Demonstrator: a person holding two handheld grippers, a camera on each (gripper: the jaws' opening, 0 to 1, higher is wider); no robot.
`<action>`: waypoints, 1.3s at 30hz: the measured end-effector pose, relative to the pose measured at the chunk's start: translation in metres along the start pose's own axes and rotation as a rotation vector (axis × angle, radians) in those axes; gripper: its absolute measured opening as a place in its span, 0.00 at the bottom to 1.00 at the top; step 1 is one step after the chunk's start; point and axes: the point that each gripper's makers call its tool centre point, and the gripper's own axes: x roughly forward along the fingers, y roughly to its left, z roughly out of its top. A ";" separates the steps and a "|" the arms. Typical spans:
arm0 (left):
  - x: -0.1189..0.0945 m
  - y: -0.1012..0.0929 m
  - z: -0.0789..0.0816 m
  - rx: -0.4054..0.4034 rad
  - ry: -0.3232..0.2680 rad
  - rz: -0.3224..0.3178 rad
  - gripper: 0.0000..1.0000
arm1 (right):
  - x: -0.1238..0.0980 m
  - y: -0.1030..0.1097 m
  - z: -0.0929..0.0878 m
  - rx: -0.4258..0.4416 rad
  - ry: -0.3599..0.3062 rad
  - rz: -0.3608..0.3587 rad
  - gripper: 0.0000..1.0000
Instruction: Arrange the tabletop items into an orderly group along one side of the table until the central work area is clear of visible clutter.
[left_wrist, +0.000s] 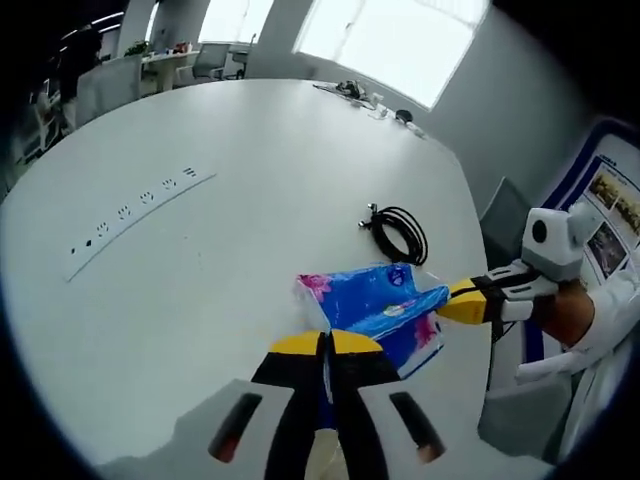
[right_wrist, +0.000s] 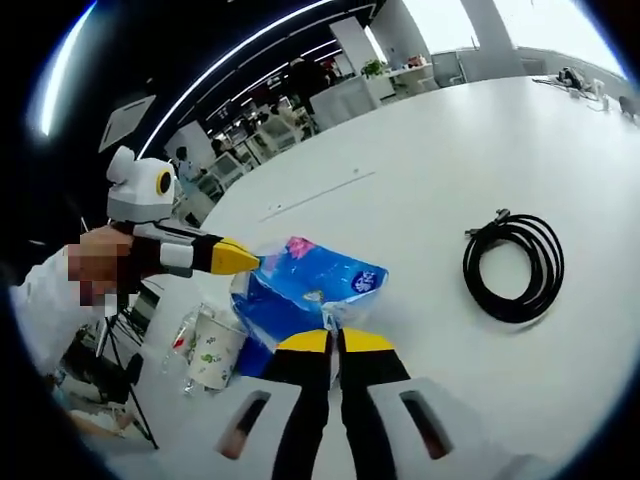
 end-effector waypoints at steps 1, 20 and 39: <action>-0.001 -0.001 0.002 -0.001 -0.005 0.001 0.00 | -0.001 0.000 0.003 -0.007 -0.004 0.002 0.00; -0.009 -0.037 0.059 -0.014 -0.173 0.029 0.00 | -0.030 -0.025 0.076 -0.085 -0.100 0.020 0.00; -0.004 -0.062 0.123 -0.013 -0.322 0.056 0.00 | -0.043 -0.054 0.146 -0.169 -0.155 0.035 0.00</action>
